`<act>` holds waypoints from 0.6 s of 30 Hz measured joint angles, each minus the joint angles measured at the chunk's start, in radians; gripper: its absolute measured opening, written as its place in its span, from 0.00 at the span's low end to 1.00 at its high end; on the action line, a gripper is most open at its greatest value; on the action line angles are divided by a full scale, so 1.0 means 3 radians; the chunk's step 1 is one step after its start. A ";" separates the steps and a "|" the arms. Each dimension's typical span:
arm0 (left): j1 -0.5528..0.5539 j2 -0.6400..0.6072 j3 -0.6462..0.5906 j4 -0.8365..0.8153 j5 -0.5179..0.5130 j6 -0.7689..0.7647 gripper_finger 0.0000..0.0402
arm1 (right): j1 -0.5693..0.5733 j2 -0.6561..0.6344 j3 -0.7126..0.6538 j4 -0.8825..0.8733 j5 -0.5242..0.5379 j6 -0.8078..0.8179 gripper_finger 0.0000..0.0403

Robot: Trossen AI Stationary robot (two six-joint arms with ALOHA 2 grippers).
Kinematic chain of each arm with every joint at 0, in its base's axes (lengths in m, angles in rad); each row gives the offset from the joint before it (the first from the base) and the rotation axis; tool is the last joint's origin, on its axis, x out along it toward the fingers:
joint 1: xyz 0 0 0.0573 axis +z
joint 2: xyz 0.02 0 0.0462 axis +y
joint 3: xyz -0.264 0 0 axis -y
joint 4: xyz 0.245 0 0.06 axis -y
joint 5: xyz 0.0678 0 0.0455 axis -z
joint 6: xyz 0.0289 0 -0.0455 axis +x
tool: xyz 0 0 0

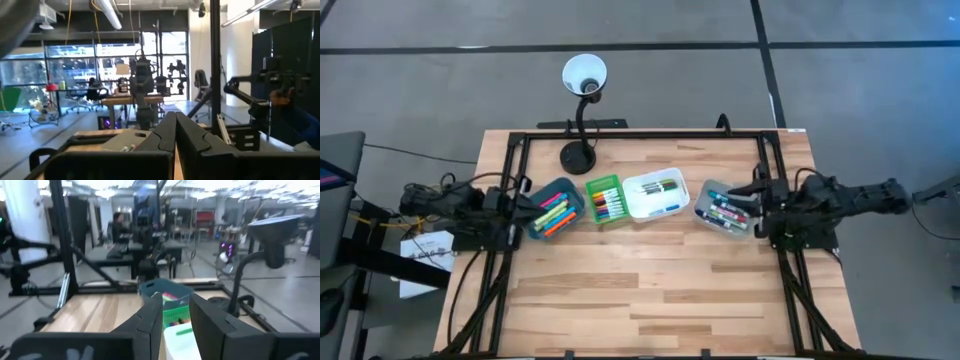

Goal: Pick & Place Markers
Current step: Return to Home Position

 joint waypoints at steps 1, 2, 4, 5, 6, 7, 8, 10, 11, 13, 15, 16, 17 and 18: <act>0.0046 -0.0003 -0.0022 0.0042 0.0022 -0.0001 0.01 | -0.0027 -0.0136 -0.0048 -0.0033 -0.0004 0.0007 0.21; 0.0084 -0.0004 -0.0045 0.0020 0.0033 -0.0002 0.01 | -0.0047 -0.0280 -0.0094 -0.0093 -0.0015 0.0011 0.21; 0.0145 0.0020 -0.0065 0.0038 0.0065 -0.0003 0.01 | -0.0074 -0.0537 -0.0191 -0.0235 -0.0064 0.0015 0.21; 0.0171 0.0020 -0.0077 0.0051 0.0067 -0.0004 0.01 | -0.0087 -0.0676 -0.0238 -0.0347 -0.0084 0.0029 0.21; 0.0190 0.0015 -0.0096 0.0069 0.0068 -0.0010 0.01 | -0.0089 -0.0802 -0.0287 -0.0456 -0.0095 0.0060 0.21; 0.0203 0.0010 -0.0119 0.0076 0.0072 -0.0011 0.01 | -0.0091 -0.0914 -0.0323 -0.0490 -0.0095 0.0115 0.21; 0.0206 0.0011 -0.0147 0.0108 0.0078 -0.0011 0.01 | -0.0089 -0.1036 -0.0355 -0.0499 -0.0091 0.0169 0.21; 0.0213 0.0010 -0.0227 0.0254 0.0144 0.0019 0.01 | -0.0087 -0.1039 -0.0395 -0.0506 -0.0096 0.0187 0.21; 0.0212 0.0008 -0.0279 0.0325 0.0190 0.0043 0.01 | -0.0083 -0.1036 -0.0413 -0.0571 -0.0138 0.0188 0.21; 0.0212 0.0008 -0.0391 0.0461 0.0242 0.0074 0.01 | -0.0079 -0.0982 -0.0400 -0.0561 -0.0169 0.0190 0.21; 0.0212 -0.0003 -0.0479 0.0559 0.0246 0.0112 0.01 | -0.0081 -0.0984 -0.0455 -0.0618 -0.0172 0.0216 0.21; 0.0214 -0.0002 -0.0517 0.0606 0.0243 0.0118 0.01 | -0.0081 -0.1007 -0.0476 -0.0678 -0.0170 0.0244 0.21; 0.0215 -0.0003 -0.0550 0.0646 0.0243 0.0118 0.01 | -0.0081 -0.1032 -0.0482 -0.0663 -0.0170 0.0270 0.21; 0.0215 -0.0003 -0.0582 0.0656 0.0245 0.0120 0.01 | -0.0082 -0.1044 -0.0498 -0.0619 -0.0169 0.0275 0.21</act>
